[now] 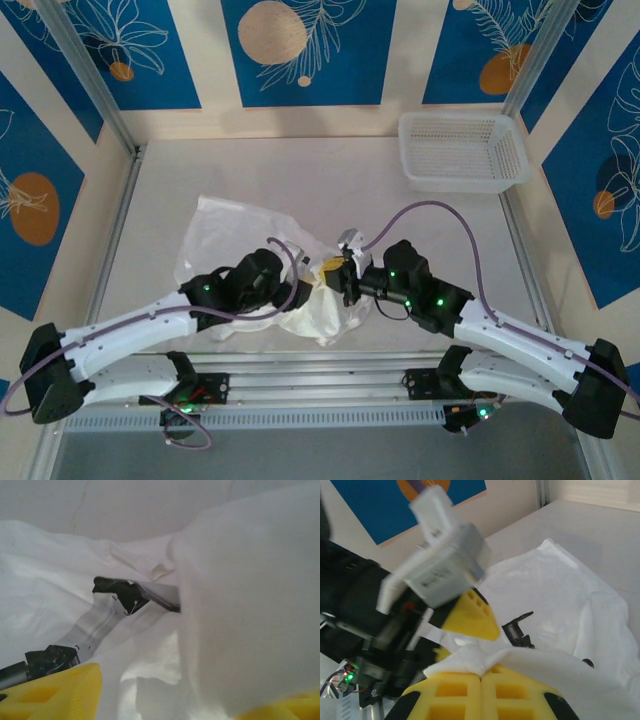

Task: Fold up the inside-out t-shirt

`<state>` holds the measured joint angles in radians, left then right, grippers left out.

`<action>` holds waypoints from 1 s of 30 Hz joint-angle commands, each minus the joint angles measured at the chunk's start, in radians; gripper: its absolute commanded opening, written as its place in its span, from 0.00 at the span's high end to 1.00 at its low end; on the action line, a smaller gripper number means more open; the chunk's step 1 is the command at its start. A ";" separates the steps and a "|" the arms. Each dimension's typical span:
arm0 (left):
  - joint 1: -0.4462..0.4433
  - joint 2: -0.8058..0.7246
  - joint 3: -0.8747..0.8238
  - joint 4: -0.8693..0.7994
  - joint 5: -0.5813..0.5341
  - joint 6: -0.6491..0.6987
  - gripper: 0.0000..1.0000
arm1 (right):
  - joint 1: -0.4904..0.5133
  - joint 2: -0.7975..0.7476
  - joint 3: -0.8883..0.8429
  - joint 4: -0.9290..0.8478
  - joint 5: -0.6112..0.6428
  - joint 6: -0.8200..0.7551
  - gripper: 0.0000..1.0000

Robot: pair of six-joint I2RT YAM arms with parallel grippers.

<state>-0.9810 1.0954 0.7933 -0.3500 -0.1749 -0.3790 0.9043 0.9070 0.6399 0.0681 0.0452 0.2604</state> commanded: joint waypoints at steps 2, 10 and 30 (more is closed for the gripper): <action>0.028 0.023 0.030 0.123 0.204 0.017 0.68 | -0.052 0.005 0.047 -0.060 -0.049 0.098 1.00; 0.222 -0.142 -0.094 0.453 0.735 -0.332 1.00 | -0.305 0.091 -0.037 -0.148 -0.049 0.192 1.00; 0.225 -0.107 -0.083 0.378 0.706 -0.313 1.00 | -0.152 -0.118 -0.065 -0.326 0.165 0.447 0.42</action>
<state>-0.7628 0.9863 0.6979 0.0002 0.4946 -0.6907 0.7681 0.7757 0.5728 -0.2054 0.1421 0.6815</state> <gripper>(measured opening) 0.051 0.578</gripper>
